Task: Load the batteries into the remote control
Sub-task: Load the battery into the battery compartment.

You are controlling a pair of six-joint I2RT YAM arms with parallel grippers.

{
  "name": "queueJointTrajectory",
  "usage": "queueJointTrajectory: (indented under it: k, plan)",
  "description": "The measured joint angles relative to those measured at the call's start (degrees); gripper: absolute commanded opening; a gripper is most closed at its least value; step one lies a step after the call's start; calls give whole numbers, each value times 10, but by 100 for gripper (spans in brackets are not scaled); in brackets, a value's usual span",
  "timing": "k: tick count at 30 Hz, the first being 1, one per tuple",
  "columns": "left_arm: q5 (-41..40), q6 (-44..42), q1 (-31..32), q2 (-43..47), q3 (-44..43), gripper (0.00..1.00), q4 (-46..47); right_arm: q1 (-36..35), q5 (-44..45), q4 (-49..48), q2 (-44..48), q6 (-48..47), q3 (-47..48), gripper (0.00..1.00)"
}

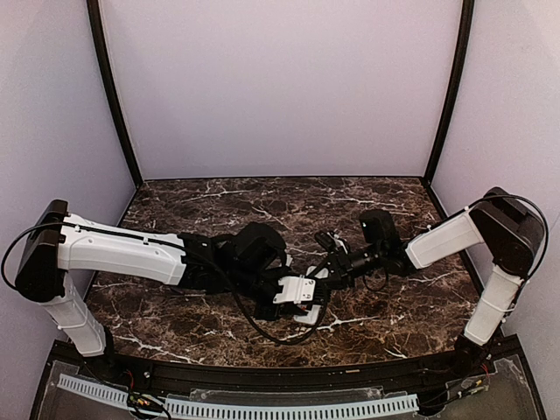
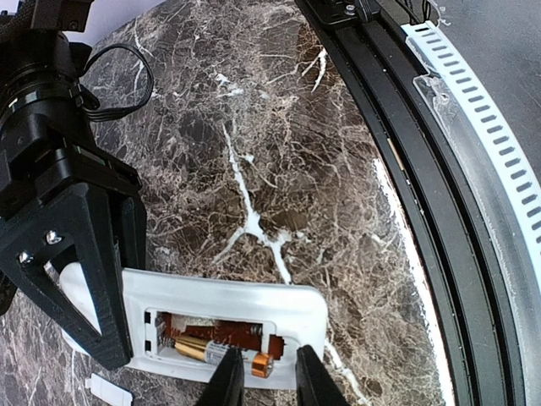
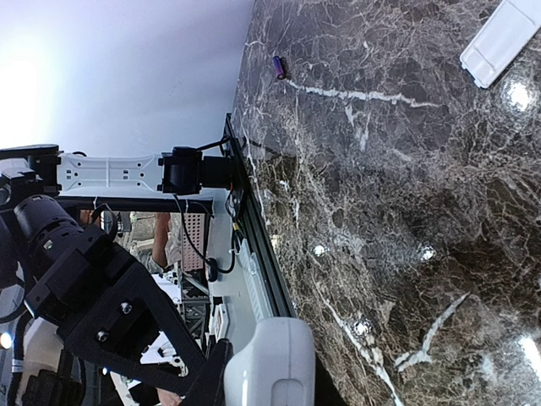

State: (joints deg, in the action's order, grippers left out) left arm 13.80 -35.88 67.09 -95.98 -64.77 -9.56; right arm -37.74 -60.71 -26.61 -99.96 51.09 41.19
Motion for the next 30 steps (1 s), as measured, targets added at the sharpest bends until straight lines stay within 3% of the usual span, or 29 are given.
queueJointTrajectory:
  k: [23,30]
  plan:
    - [-37,-1,0,-23,0,12,3,-10,3,-2,-10,1,2,0]
    - [-40,3,0,-24,0,27,6,-10,8,3,-10,-4,2,0]
